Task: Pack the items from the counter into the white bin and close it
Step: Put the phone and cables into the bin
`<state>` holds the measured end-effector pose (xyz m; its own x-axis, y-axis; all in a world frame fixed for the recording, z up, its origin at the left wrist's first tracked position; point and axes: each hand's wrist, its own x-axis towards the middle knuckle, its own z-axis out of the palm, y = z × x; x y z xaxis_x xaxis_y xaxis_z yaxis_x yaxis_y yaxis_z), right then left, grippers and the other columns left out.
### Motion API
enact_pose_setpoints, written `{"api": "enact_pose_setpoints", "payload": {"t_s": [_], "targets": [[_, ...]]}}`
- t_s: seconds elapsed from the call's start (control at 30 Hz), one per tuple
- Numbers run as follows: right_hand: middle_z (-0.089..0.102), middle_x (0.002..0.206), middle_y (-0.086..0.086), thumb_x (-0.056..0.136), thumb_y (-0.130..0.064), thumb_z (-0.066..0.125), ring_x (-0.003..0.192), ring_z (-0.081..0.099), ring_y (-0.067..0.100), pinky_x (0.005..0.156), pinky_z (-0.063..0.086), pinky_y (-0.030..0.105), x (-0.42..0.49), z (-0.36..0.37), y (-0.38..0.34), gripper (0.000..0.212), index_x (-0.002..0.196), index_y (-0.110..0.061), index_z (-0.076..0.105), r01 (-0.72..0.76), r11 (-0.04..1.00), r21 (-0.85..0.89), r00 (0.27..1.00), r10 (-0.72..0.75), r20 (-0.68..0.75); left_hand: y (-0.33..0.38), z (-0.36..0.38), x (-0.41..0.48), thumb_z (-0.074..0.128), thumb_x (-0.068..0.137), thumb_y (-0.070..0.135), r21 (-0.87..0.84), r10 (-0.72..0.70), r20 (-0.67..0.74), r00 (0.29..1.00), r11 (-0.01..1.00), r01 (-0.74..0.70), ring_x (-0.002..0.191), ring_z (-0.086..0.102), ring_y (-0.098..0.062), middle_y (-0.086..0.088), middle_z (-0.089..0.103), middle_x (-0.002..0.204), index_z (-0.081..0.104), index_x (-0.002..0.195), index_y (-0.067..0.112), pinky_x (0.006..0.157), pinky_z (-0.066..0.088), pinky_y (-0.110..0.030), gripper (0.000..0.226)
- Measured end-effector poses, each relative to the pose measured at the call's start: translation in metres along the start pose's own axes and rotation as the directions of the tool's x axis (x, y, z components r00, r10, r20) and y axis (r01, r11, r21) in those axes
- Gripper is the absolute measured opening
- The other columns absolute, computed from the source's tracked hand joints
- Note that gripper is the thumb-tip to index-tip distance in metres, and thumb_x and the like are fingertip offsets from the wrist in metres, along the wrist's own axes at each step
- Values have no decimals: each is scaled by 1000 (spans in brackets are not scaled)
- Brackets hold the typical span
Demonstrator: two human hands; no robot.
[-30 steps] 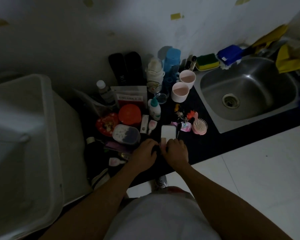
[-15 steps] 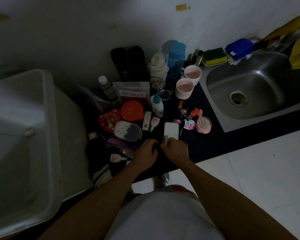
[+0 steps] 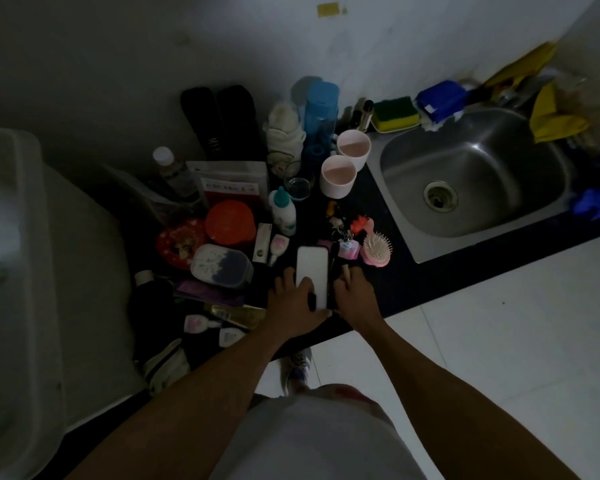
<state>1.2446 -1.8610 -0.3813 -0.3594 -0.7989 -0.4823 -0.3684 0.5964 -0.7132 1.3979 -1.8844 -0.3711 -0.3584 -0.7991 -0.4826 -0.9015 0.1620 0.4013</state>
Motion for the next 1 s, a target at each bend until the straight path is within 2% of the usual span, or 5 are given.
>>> {"api": "enact_pose_setpoints", "payload": {"t_s": [0.13,0.43,0.6,0.87,1.0], "targets": [[58,73,-2,84,-31,54,60,53,10,55,42,29,10,-4,-7,17,85,-15,51,-12,996,84,998,17,-54,9,14,10,55,69,78,92,-81,-42,996,992,84,130,25,-37,-9,16,149,42,120,20,103,30,-52,79],[58,65,-2,86,-34,62,56,56,14,55,42,28,34,-2,-26,22,74,-19,52,8,999,48,999,-7,-32,10,11,8,66,65,53,26,-154,-101,983,987,157,117,31,-35,-14,31,131,42,110,16,93,33,-46,64],[66,85,7,89,-41,57,76,66,27,70,56,40,40,2,-43,30,102,-15,52,-74,997,-17,994,73,-84,-1,-13,2,71,62,49,-134,-105,-124,987,987,88,101,37,-24,-4,39,100,38,86,18,83,38,-38,52],[66,104,8,85,-50,55,91,66,28,81,56,45,42,-8,-58,48,115,-13,56,-102,995,6,995,102,13,-12,-41,-11,75,67,39,-253,-120,-137,983,964,82,77,48,-23,-2,33,105,35,90,16,66,44,-32,51],[64,84,-7,84,-52,45,82,58,14,75,48,29,37,-18,-61,29,80,-31,65,21,994,-108,999,-17,38,-11,-46,-11,74,70,39,-306,-135,-113,984,947,95,77,48,-23,-2,33,102,37,89,15,70,46,-35,48]]}}
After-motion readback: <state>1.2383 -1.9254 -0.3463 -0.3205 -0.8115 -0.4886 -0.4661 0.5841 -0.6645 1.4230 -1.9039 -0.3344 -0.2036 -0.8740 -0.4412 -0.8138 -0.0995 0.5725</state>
